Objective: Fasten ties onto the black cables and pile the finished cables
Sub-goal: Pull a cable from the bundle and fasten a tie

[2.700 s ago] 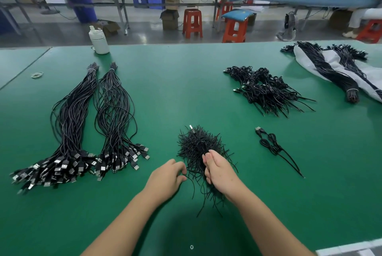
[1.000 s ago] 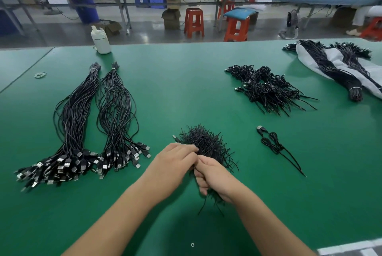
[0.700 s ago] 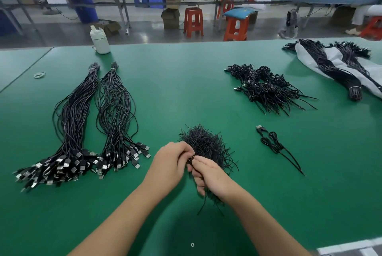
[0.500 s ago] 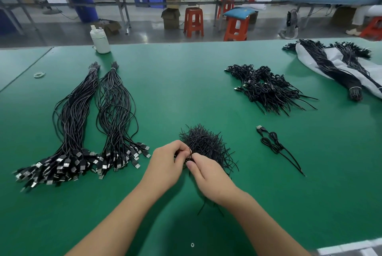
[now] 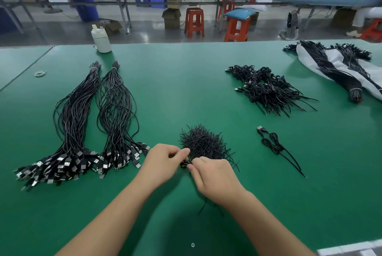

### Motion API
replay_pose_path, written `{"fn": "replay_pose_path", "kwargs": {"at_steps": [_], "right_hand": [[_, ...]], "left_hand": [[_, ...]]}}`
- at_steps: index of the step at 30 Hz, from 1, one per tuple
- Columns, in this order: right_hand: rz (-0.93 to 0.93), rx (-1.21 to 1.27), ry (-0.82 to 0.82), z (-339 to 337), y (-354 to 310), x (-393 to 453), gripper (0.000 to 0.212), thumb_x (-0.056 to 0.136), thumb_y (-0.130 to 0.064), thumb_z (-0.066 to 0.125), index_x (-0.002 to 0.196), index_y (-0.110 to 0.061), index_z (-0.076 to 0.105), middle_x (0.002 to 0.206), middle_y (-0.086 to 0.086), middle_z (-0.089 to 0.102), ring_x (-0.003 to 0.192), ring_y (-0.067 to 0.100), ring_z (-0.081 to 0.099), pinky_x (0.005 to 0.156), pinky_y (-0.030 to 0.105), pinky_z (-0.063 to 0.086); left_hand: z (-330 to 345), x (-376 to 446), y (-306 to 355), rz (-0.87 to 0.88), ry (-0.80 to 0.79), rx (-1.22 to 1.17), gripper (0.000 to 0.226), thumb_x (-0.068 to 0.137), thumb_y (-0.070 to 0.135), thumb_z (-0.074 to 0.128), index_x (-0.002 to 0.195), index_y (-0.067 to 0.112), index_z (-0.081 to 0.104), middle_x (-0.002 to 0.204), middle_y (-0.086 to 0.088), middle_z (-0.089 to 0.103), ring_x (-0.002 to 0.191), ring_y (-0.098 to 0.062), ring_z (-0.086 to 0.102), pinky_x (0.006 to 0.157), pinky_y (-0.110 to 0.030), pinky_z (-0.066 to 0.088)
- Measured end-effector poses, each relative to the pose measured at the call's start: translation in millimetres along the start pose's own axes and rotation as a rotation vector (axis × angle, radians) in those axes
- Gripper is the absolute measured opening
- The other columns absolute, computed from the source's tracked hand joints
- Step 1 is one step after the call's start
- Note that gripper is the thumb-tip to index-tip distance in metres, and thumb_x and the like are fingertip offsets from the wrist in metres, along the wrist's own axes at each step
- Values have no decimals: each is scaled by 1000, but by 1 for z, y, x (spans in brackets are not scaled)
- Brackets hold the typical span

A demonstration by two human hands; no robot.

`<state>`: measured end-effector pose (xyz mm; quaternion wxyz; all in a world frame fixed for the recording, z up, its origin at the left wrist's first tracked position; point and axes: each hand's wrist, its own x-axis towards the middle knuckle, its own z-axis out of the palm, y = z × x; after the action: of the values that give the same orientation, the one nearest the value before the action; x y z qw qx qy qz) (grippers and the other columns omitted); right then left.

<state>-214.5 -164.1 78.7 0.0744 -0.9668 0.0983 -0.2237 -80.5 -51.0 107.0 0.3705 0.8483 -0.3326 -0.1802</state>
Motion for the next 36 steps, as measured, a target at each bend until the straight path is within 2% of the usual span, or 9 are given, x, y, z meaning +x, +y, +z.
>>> {"fn": "replay_pose_path", "kwargs": {"at_steps": [4, 8, 13, 16, 19, 22, 25, 29, 36], "right_hand": [[-37, -87, -40, -2, 0, 1, 17, 89, -28, 66, 74, -21, 64, 56, -6, 54, 44, 16, 51, 40, 28, 33], [-98, -123, -125, 0, 1, 1, 21, 97, -32, 56, 82, -21, 65, 64, -5, 60, 49, 19, 57, 44, 31, 35], [-116, -91, -266, 2, 2, 4, 38, 106, -41, 25, 98, -19, 55, 90, 0, 63, 75, 27, 62, 58, 36, 30], [-124, -100, -265, 1, 2, 7, 35, 106, -42, 30, 93, -20, 55, 88, -1, 61, 78, 26, 62, 57, 35, 28], [-174, -139, -162, 2, 4, 10, 33, 102, -43, 44, 91, -21, 65, 89, -3, 64, 84, 23, 61, 66, 34, 43], [-156, -75, 67, -2, 10, 11, 24, 95, -39, 59, 101, -19, 71, 106, -2, 65, 104, 23, 57, 94, 36, 45], [-190, -10, 241, 0, 10, 9, 20, 90, -19, 69, 110, -16, 72, 111, 1, 66, 106, 25, 56, 96, 35, 45], [-149, 179, 280, -1, 9, 7, 22, 93, -12, 66, 115, -9, 72, 112, 2, 68, 102, 22, 60, 97, 29, 48], [-20, 300, 319, -5, 4, 11, 15, 95, -17, 63, 104, -13, 74, 100, -6, 72, 91, 17, 61, 87, 23, 49]], "left_hand": [[-4, -4, 3, 46, -149, 34, 26, 90, 45, 65, 69, 32, 73, 50, 14, 55, 47, -3, 41, 51, -23, 37], [-9, -5, 9, 62, -177, 142, 19, 87, 28, 73, 68, 32, 72, 67, 18, 70, 60, 10, 56, 58, -10, 40], [-9, -6, 12, 101, -175, 341, 10, 89, 27, 68, 81, 25, 73, 83, 6, 74, 82, -14, 65, 78, -30, 51], [-8, -7, 12, 182, -172, 483, 9, 93, 28, 62, 85, 26, 67, 89, 6, 71, 88, -18, 63, 80, -33, 50], [-5, -6, 9, 226, -151, 516, 10, 95, 28, 58, 85, 27, 61, 90, 6, 67, 91, -19, 62, 80, -34, 48], [-10, -4, 1, 182, -122, 355, 18, 93, 26, 64, 76, 28, 57, 75, 12, 61, 73, -8, 57, 66, -21, 41], [-16, -1, -5, -8, -120, -89, 17, 90, 19, 71, 73, 21, 67, 57, 10, 58, 50, -5, 44, 51, -16, 35], [-15, -5, -3, -114, -190, -549, 10, 89, 8, 71, 80, 5, 70, 67, -5, 68, 55, -11, 51, 53, -18, 43], [-12, -7, 1, 46, -112, -479, 11, 95, 4, 62, 85, 7, 66, 69, -18, 67, 56, -14, 57, 58, -25, 43]]}}
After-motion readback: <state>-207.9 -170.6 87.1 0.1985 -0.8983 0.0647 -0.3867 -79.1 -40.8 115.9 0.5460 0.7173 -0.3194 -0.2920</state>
